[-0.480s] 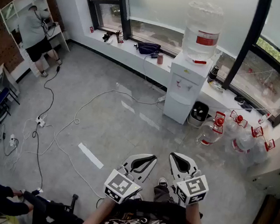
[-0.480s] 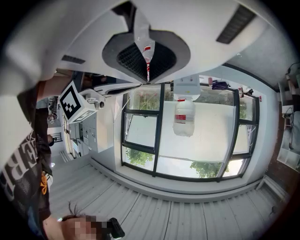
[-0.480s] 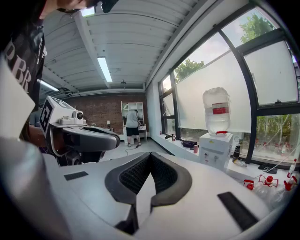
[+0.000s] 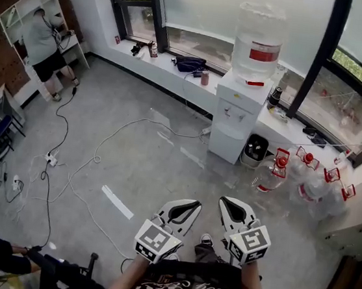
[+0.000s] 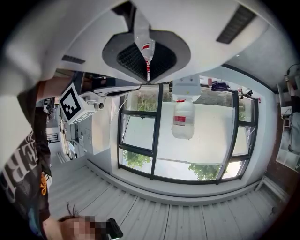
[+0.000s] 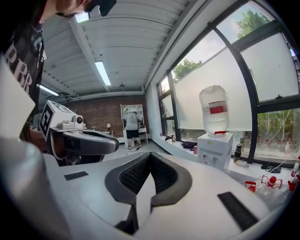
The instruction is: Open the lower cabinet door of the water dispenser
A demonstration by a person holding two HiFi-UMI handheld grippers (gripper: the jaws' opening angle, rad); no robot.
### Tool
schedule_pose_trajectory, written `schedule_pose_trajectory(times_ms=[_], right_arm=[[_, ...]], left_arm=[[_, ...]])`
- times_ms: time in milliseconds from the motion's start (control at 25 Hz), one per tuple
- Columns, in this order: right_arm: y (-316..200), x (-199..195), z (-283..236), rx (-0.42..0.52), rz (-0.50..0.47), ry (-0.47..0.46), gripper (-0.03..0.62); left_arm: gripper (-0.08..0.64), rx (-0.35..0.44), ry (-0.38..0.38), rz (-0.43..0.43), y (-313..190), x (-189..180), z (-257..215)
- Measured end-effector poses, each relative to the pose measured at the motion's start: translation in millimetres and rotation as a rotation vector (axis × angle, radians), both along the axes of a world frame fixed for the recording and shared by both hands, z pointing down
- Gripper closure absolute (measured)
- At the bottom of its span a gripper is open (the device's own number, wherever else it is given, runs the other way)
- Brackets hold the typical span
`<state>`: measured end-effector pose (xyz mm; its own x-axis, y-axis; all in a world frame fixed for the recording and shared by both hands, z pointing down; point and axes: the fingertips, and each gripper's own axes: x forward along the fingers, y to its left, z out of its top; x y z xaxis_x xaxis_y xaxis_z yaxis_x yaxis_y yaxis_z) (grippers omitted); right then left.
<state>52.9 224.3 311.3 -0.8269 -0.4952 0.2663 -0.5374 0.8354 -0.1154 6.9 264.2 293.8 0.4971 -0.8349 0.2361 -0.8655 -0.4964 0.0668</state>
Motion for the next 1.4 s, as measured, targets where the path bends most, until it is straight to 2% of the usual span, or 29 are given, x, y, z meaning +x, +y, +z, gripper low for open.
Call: schedule_pose_trajectory(times_ms=[520, 720, 1080, 1240, 1400], right_arm=[[-93.9, 57.6, 2.7, 0.006, -0.025, -0.009, 0.580], [-121.1, 65.9, 11.7, -0.016, -0.034, -0.024, 0.580], [-158.3, 43.7, 26.3, -0.069, -0.040, -0.049, 0.580], [-183.3, 22.2, 33.5, -0.080, -0.009, -0.049, 0.580], [-210.5, -8.9, 39.3, -0.080, 0.041, -0.048, 0.580]], left_arm=[[0.540, 0.018, -0.020, -0.043, -93.0, 50.9, 0.2], [0.540, -0.008, -0.040, -0.054, -114.0, 61.4, 8.3], [0.540, -0.045, -0.053, -0.088, -149.1, 29.7, 15.7], [0.540, -0.056, -0.063, -0.055, -173.3, 8.0, 24.8], [0.540, -0.059, -0.055, 0.015, -206.8, -21.2, 35.1]])
